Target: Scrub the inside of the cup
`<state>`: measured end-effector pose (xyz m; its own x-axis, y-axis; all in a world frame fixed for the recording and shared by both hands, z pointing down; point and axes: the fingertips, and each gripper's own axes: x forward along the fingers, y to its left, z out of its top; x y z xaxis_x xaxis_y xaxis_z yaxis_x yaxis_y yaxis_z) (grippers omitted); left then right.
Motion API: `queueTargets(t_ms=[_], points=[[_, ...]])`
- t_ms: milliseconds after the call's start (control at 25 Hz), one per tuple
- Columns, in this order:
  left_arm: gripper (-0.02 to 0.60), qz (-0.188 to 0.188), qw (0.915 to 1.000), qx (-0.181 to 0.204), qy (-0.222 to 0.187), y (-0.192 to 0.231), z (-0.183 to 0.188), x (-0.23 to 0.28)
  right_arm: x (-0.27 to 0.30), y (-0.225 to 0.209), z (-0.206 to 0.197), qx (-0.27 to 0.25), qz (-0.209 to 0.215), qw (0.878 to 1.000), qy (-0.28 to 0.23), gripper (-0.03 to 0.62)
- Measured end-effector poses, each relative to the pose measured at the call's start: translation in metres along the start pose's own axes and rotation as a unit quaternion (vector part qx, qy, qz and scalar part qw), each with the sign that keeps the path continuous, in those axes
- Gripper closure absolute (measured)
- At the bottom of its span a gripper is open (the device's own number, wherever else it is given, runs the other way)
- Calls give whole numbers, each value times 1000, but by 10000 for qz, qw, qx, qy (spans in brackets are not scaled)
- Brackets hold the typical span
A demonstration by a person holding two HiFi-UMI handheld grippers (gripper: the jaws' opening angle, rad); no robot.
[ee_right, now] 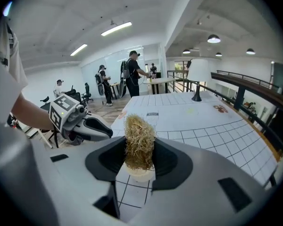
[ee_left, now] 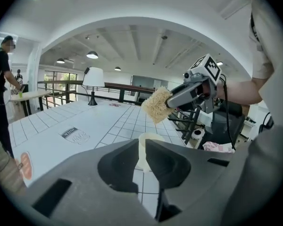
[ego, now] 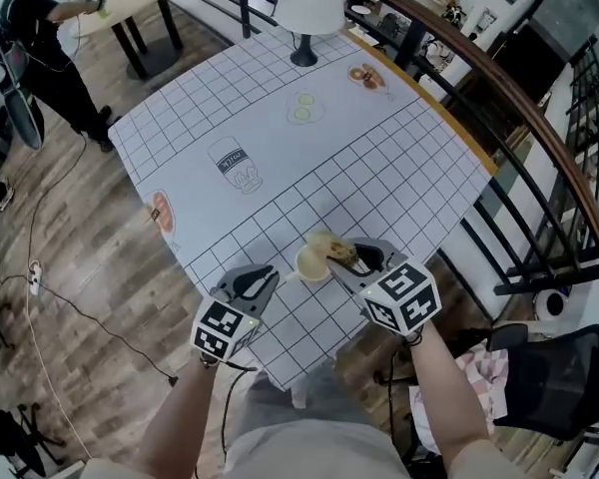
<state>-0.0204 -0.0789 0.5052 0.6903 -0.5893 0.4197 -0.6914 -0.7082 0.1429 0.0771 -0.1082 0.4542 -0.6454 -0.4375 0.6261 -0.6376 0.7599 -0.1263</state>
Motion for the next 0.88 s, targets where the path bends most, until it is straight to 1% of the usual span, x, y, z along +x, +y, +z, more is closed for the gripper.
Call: queueTargets(t_ms=[120,240,360,440,560,600,720,800,880], points=[[531,133,9995,169,-210,0,34,-14,-12,7,19,-54,-182,9992,-354,444],[538,266,9976,240,-586,2,76,-29,-27,13,39,-142,-392,9970,-658,444],[545,418,9933,267,-1044,4,122,-48,-44,20,60,-310,-590,9939,-878,444],[545,540,9890,367,-1330,3,154,-62,-59,25,76,-438,-736,9904,-1087,444],[555,730,9812,621,-1673,-3,198,-85,-89,30,106,-580,-989,9810,-1565,444],[557,771,9799,730,-1686,-6,210,-92,-99,32,117,-629,-1068,9771,-1730,444],[558,900,9785,1056,-1525,-18,239,-110,-132,41,145,-795,-1227,9658,-2141,442],[561,923,9753,1141,-1651,-27,259,-124,-155,47,162,-865,-1307,9579,-2405,442],[565,948,9697,1222,-1891,-37,279,-140,-177,57,178,-961,-1378,9491,-2665,442]])
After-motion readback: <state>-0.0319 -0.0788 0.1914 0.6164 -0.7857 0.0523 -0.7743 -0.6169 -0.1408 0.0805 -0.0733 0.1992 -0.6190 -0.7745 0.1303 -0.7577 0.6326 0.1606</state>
